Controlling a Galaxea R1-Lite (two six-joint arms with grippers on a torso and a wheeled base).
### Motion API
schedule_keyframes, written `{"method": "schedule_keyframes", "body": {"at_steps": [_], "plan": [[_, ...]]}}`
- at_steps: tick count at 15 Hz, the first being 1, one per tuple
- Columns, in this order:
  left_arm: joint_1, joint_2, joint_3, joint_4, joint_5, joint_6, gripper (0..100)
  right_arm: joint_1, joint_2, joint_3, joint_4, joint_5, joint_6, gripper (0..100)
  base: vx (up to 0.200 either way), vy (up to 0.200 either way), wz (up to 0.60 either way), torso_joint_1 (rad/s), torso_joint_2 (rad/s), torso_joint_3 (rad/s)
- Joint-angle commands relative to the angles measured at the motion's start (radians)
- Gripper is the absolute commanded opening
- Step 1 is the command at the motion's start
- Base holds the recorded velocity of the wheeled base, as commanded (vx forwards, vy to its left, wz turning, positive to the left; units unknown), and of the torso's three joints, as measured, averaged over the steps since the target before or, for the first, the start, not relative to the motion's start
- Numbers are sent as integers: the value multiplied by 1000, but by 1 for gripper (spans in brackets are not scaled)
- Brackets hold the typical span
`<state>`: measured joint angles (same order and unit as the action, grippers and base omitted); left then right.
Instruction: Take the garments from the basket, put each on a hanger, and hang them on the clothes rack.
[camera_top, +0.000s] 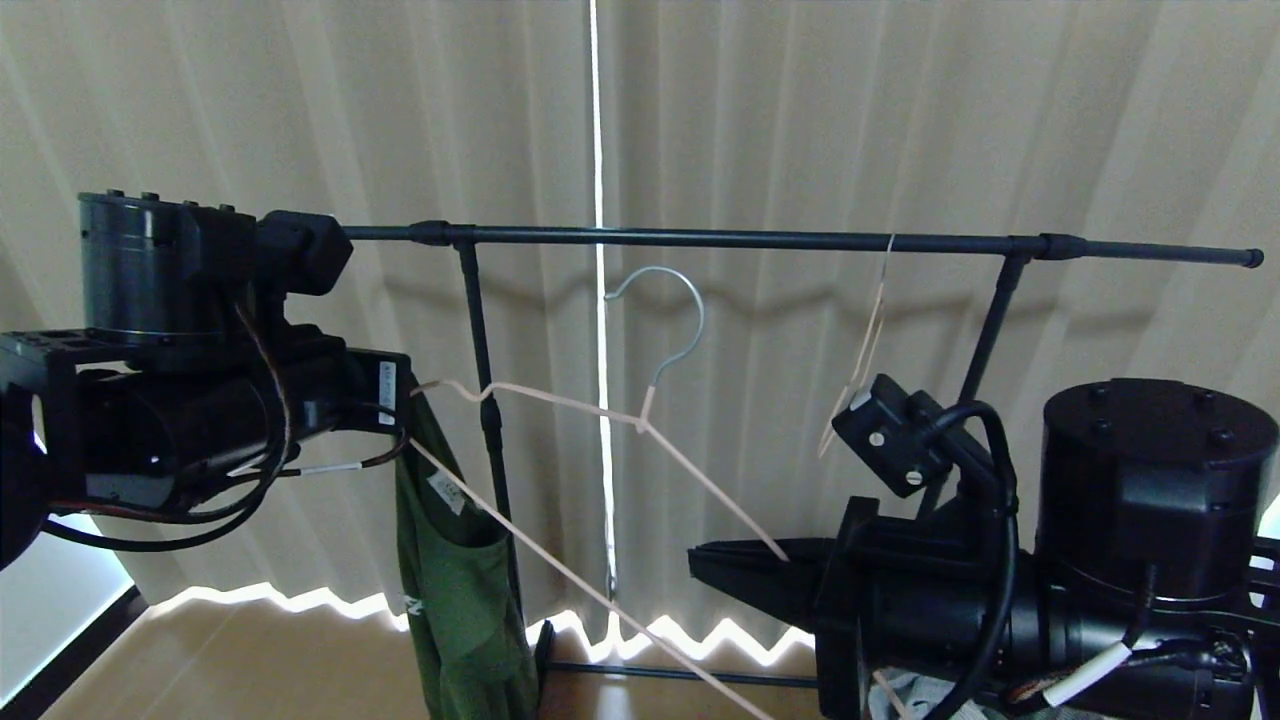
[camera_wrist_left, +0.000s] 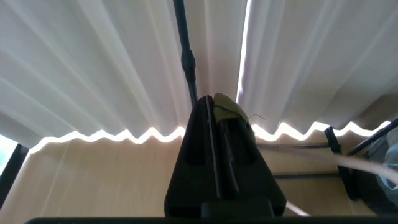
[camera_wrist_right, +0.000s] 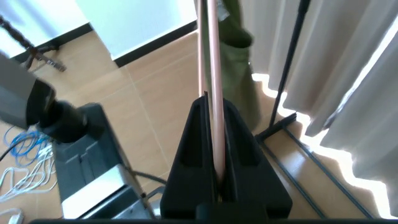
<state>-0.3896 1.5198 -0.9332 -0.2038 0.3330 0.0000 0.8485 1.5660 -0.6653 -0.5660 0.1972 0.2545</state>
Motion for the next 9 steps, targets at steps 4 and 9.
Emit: {"method": "schedule_keyframes", "body": {"at_steps": [4, 9], "plan": [[-20, -36, 22, 0, 1, -2, 0, -22, 66, -54, 0, -1, 11, 0, 0, 0, 0, 0, 0, 0], [-31, -50, 33, -2, 32, -2, 0, -36, 163, -120, 1, -2, 43, 0, 0, 0, 0, 0, 0, 0]]}}
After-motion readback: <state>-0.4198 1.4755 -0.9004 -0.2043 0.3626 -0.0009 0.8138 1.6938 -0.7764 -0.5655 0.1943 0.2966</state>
